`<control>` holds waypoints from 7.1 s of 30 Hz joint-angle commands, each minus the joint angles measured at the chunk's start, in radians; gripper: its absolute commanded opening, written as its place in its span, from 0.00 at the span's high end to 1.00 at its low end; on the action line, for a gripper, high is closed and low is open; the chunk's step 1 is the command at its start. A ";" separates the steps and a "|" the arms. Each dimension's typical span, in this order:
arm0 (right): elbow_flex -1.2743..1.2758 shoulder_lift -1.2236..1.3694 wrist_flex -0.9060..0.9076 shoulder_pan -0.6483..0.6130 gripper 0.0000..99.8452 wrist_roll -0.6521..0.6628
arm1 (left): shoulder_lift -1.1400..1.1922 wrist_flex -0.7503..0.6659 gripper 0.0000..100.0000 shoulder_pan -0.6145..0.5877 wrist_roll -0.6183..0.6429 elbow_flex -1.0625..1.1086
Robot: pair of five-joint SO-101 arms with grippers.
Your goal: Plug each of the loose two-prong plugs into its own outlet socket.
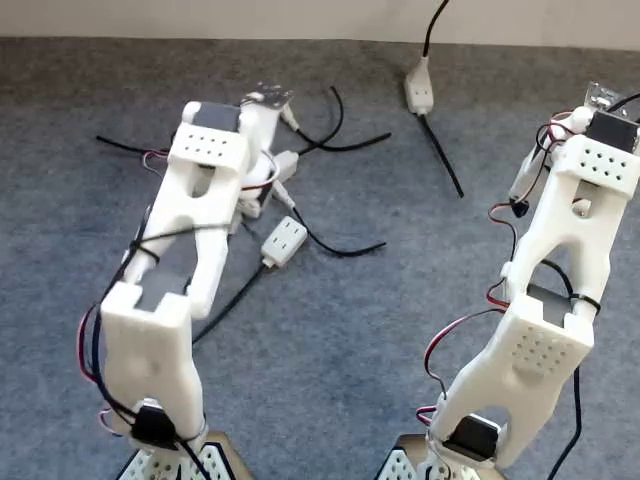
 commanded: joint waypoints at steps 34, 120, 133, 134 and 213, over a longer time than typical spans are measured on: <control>-0.012 -0.027 0.039 -0.266 0.93 -0.003 | -1.454 -2.122 0.99 0.097 0.029 1.960; 1.509 -1.282 -1.064 -0.584 0.99 0.367 | -1.463 -2.127 0.99 0.403 0.031 1.983; 1.241 -1.282 -0.874 -0.567 0.93 0.163 | -1.463 -2.120 0.99 0.397 0.031 1.995; 1.204 -1.282 -0.851 -0.559 0.88 0.117 | -1.463 -2.120 0.99 0.397 0.031 1.997; 1.023 -1.408 -0.504 -0.958 0.92 -0.241 | -1.463 -2.203 0.99 0.473 0.032 1.877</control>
